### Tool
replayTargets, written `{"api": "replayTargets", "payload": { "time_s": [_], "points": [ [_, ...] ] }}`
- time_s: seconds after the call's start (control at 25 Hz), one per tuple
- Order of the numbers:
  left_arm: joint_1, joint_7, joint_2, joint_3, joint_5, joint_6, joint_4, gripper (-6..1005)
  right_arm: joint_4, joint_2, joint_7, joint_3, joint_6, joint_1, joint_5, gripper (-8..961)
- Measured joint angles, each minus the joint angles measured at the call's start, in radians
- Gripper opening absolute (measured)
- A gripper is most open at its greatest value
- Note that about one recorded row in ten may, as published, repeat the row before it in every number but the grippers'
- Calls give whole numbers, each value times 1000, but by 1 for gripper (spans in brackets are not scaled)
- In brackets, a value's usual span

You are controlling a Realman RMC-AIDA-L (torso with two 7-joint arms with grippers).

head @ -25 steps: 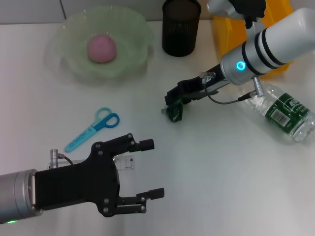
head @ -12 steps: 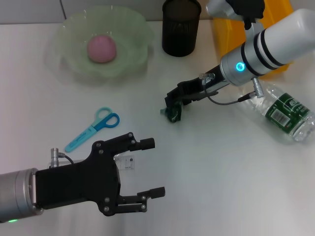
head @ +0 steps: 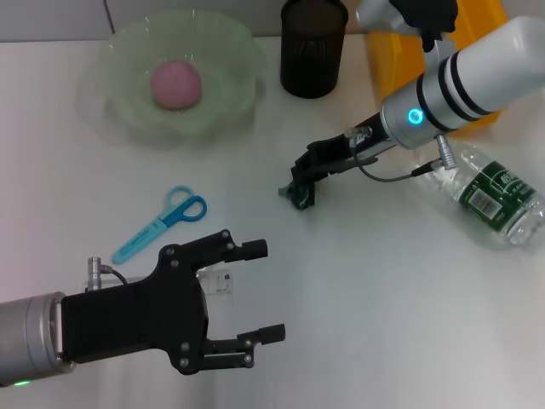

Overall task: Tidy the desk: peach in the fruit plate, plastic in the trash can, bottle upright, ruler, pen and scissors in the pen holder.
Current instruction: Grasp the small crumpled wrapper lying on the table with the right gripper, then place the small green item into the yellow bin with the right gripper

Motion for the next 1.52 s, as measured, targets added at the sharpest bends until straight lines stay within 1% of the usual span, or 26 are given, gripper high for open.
{"api": "replayTargets", "payload": {
  "time_s": [0.08,0.4,0.76,0.88,0.96,1.08,1.16,1.2,1.24,1.36,1.4,1.44,1.52],
  "points": [
    [1,0,0,0,0,0,0,744,3,0,-4,0,1,0,0,389],
    [3,0,0,0,0,0,-4,741,9,0,-64,-1,-7,-6,46,91],
    [3,0,0,-2,0,0,-11,739,-6,-1,-74,2,-22,-25,49,24],
    [3,0,0,-2,-1,0,-11,738,-55,-3,-75,4,-52,-53,67,10],
    [3,0,0,-3,-1,0,-11,737,-105,-4,-92,-1,-81,-88,114,5],
    [3,0,0,-5,-2,0,-11,737,-185,-6,-161,-2,-132,-158,223,2],
    [3,0,0,-8,-2,0,-11,736,-244,-7,-228,-2,-163,-222,304,7],
    [3,0,0,-17,-3,0,-12,736,-285,-8,-297,-2,-192,-274,377,10],
    [3,0,0,-17,-3,0,-12,735,-285,-8,-297,-2,-192,-274,377,12],
    [2,0,0,-28,-3,0,-13,735,-336,-8,-423,3,-248,-352,485,20],
    [0,0,0,-28,-3,0,-14,734,-357,-8,-525,9,-289,-408,570,23],
    [0,0,0,-28,-3,0,-14,734,-357,-8,-525,9,-289,-408,570,25],
    [-4,0,0,-28,-4,0,-17,733,-370,-8,-616,11,-317,-467,652,31]
  ]
}}
